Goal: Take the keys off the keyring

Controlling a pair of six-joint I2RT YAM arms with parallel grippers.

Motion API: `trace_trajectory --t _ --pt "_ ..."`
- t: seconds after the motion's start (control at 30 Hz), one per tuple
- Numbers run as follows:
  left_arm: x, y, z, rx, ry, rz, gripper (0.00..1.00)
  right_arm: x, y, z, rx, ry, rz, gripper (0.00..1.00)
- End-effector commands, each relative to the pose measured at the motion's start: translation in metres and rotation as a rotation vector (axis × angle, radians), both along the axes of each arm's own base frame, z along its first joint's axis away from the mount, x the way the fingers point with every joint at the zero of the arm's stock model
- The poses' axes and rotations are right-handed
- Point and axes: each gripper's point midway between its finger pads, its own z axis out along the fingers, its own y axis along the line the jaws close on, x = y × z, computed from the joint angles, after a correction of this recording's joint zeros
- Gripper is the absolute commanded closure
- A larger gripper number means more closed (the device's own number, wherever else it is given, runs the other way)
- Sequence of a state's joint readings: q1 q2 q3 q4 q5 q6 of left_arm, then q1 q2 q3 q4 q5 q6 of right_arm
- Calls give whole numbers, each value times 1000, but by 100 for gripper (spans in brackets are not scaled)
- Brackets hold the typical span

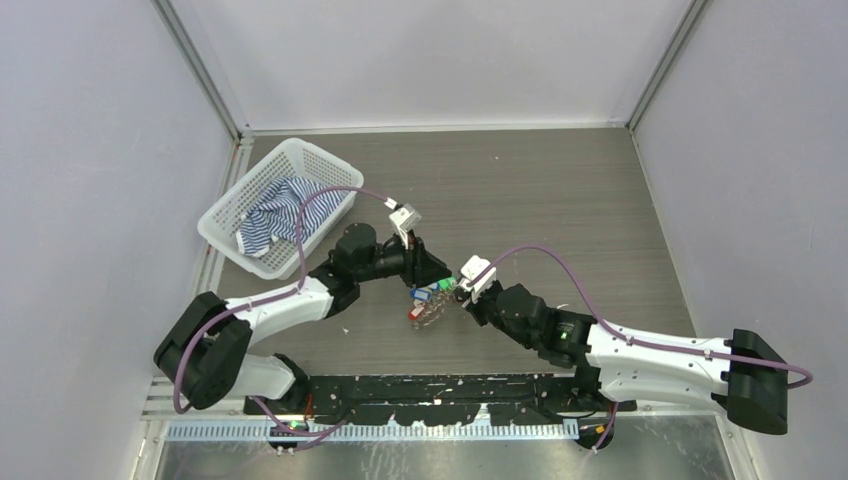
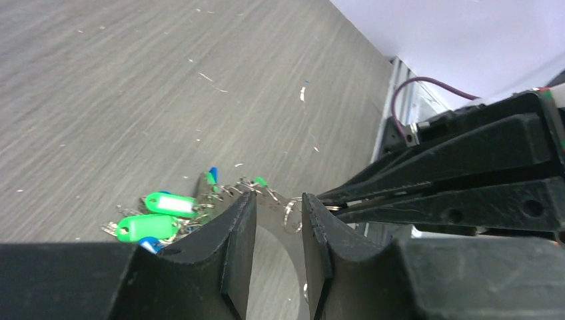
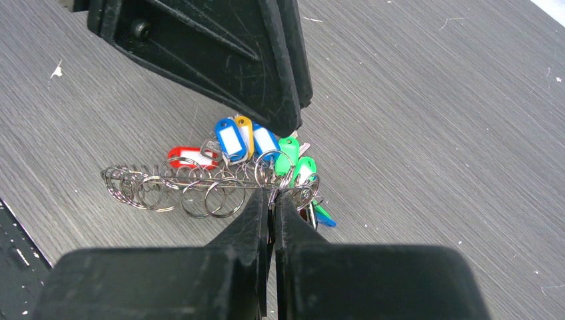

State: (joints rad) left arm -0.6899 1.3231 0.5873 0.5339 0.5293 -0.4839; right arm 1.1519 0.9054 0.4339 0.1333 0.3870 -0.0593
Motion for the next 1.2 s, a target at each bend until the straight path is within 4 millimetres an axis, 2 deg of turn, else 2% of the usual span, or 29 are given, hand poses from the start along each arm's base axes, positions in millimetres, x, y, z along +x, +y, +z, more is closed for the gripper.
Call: trace_trajectory --t 0.0,0.1,0.23,0.43,0.93,1.17 --pt "-8 -8 26 -74 22 -95 66 6 9 32 82 -60 -8 99" --pt "-12 -11 22 -63 80 -139 65 7 8 32 81 -61 -13 99" --pt "-4 -12 7 -18 125 -113 65 8 7 32 82 -65 -17 99" --pt "-4 -17 -3 -12 189 -134 67 8 5 33 83 -67 -25 99" --pt "-21 -13 -6 -41 249 -167 69 11 4 30 68 -69 -45 99" --pt "-18 -14 -6 -50 251 -157 72 11 4 30 66 -70 -42 99"
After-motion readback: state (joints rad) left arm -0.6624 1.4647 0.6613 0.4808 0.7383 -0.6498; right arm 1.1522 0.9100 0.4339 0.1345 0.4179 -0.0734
